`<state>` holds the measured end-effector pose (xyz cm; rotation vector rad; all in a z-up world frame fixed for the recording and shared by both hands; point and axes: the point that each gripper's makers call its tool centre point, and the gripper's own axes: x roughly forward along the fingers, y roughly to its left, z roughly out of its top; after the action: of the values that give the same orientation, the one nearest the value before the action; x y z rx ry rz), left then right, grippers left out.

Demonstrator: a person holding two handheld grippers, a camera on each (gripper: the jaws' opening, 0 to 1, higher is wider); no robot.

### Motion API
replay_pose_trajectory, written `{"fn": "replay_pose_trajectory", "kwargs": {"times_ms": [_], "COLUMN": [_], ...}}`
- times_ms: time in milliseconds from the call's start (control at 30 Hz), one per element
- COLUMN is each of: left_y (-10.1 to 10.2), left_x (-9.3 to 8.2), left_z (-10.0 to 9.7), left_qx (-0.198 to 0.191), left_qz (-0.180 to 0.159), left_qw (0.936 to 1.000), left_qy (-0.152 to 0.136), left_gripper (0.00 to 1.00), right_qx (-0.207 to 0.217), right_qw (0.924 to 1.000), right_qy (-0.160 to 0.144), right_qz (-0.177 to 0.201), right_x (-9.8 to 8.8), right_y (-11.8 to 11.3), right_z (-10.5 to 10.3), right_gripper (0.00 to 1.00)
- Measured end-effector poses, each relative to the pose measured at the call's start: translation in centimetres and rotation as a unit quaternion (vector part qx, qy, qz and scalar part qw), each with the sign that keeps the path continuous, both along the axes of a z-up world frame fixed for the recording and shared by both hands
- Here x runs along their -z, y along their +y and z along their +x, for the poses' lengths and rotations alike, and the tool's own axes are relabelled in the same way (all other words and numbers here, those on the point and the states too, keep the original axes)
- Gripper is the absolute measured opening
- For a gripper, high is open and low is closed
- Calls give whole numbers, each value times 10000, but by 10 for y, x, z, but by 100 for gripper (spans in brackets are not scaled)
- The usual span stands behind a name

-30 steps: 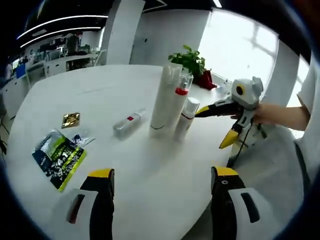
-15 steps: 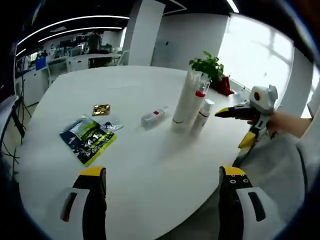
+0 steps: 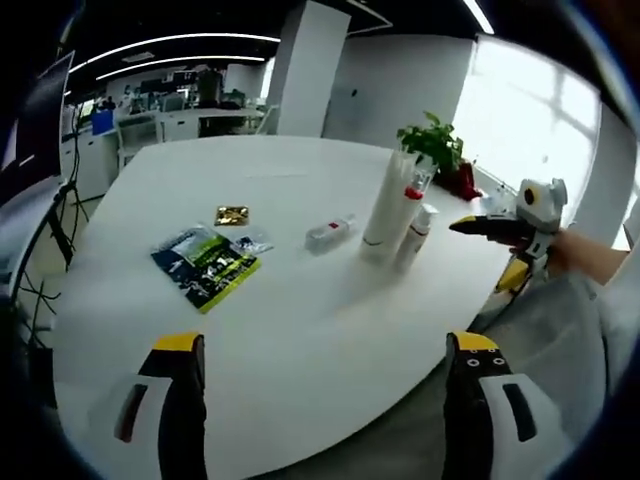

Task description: Arrange the skincare products in the storage area until every visible bottle or jar stands upright without overlapping.

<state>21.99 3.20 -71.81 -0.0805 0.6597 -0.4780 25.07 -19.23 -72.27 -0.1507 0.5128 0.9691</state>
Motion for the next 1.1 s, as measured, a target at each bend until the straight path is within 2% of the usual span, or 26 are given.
{"fn": "replay_pose_trajectory", "kwargs": {"times_ms": [67, 100, 233, 333, 467, 533, 700, 867, 1100], "left_y": [0, 1, 1, 0, 3, 4, 2, -5, -21], "left_x": [-4, -5, -11, -15, -22, -22, -19, -16, -14], "left_z": [-1, -2, -5, -3, -2, -2, -5, -6, 7], "left_qx": [5, 4, 6, 54, 91, 80, 48, 107, 263], "left_qz": [14, 28, 31, 45, 92, 90, 88, 111, 102], "left_qw": [10000, 10000, 9999, 9998, 9996, 9996, 9998, 9998, 9995], "left_qy": [-42, -57, -116, -178, -233, -241, -178, -120, -106], "left_gripper": [94, 94, 95, 97, 97, 97, 97, 96, 96], "right_qx": [-114, -133, -134, -158, -113, -73, -10, -24, -18], "right_qw": [9989, 9987, 9996, 9987, 9991, 9985, 9988, 9982, 9981], "right_qy": [-88, -106, -134, -252, -197, -196, -206, -207, -205], "right_qz": [-443, -476, -221, -411, -357, -501, -448, -560, -578], "right_x": [4, 4, -10, -8, -6, -3, -3, -1, -1], "right_y": [-2, -2, 9, 7, 7, 3, 2, 1, 1], "right_z": [-3, -4, -8, -6, -8, -7, -7, -7, -8], "right_gripper": [99, 100, 99, 99, 99, 99, 99, 99, 99]}}
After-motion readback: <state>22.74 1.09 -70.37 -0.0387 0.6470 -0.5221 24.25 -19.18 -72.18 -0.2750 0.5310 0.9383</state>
